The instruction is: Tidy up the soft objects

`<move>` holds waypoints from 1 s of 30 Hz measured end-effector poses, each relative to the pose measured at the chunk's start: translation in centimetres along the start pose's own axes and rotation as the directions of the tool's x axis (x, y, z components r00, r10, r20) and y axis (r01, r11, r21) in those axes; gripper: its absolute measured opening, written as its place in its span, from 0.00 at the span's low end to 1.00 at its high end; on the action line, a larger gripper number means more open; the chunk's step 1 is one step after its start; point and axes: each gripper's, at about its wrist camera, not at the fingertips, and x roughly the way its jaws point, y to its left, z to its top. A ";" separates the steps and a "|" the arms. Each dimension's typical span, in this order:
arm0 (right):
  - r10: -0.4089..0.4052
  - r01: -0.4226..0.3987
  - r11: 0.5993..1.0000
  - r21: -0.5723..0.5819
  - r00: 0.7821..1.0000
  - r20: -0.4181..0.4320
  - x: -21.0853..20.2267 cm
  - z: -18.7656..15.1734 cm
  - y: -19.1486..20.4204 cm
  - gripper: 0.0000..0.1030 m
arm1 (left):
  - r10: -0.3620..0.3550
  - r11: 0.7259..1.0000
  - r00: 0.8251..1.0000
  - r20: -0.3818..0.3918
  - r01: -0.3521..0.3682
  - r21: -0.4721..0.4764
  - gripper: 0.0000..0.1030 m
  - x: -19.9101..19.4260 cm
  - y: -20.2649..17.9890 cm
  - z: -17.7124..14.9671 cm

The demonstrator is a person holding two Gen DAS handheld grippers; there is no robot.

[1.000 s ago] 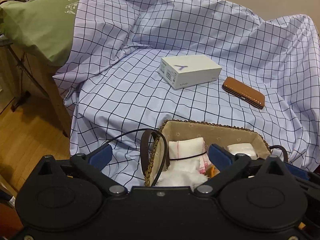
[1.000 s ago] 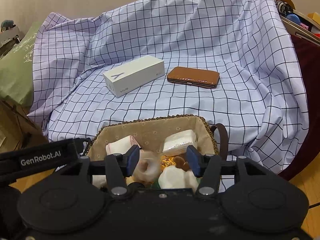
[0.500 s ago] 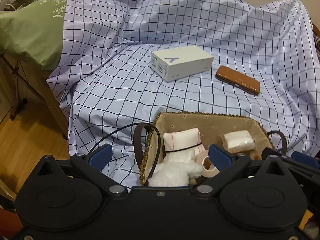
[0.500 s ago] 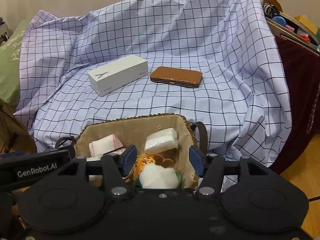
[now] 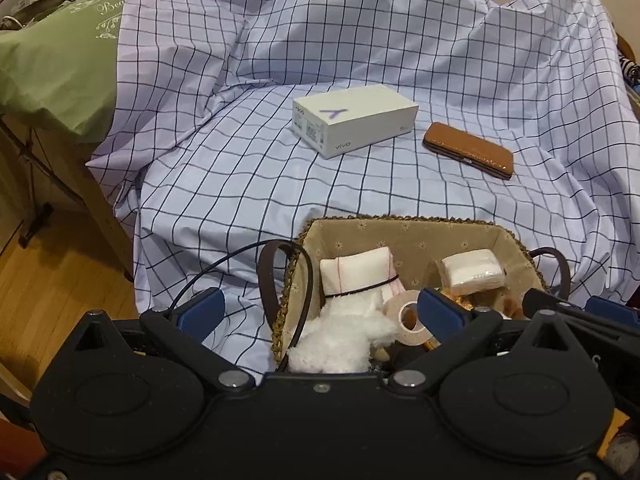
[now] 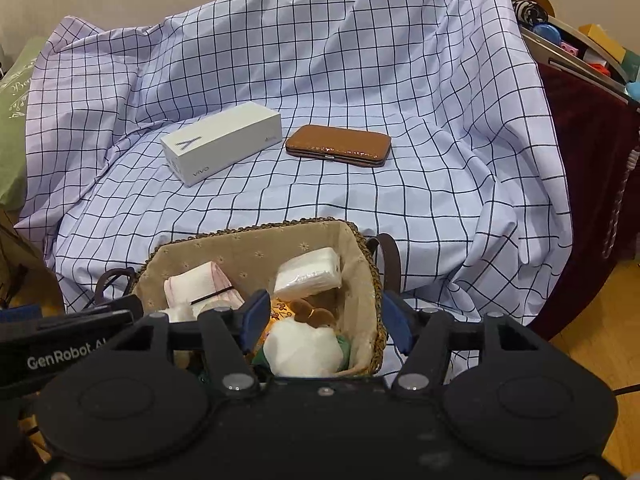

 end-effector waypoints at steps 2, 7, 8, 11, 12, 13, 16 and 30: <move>-0.001 0.001 1.000 0.001 1.000 -0.003 0.1 0.0 0.0 0.59 | 0.018 1.000 1.000 -0.003 -0.018 0.005 0.96 0.1 -0.1 -0.1; -0.001 0.001 1.000 0.001 1.000 -0.004 0.1 0.0 0.0 0.59 | 0.005 1.000 1.000 -0.011 -0.005 0.001 0.96 0.0 0.0 -0.2; -0.001 0.001 1.000 0.001 1.000 -0.004 0.1 0.0 0.0 0.59 | 0.002 1.000 1.000 -0.011 -0.002 0.000 0.96 0.0 0.1 -0.2; -0.001 0.001 1.000 0.001 1.000 -0.006 0.1 -0.1 0.0 0.60 | -0.001 1.000 1.000 -0.013 0.001 0.000 0.96 0.0 0.1 -0.2; 0.000 0.000 1.000 0.000 1.000 -0.005 0.1 -0.1 0.0 0.60 | -0.002 1.000 1.000 -0.014 0.002 0.000 0.96 0.0 0.1 -0.1; -0.001 0.001 1.000 0.000 1.000 -0.005 0.2 -0.1 0.0 0.60 | -0.004 1.000 1.000 -0.016 0.004 0.000 0.96 0.0 0.0 -0.1; -0.002 0.002 1.000 0.001 1.000 -0.006 0.2 -0.2 0.0 0.60 | -0.009 1.000 1.000 -0.021 0.009 -0.003 0.96 0.1 0.0 -0.1; -0.002 0.002 1.000 0.003 1.000 -0.010 0.3 -0.3 0.0 0.60 | -0.005 1.000 1.000 -0.023 0.005 0.008 0.96 0.1 0.0 -0.2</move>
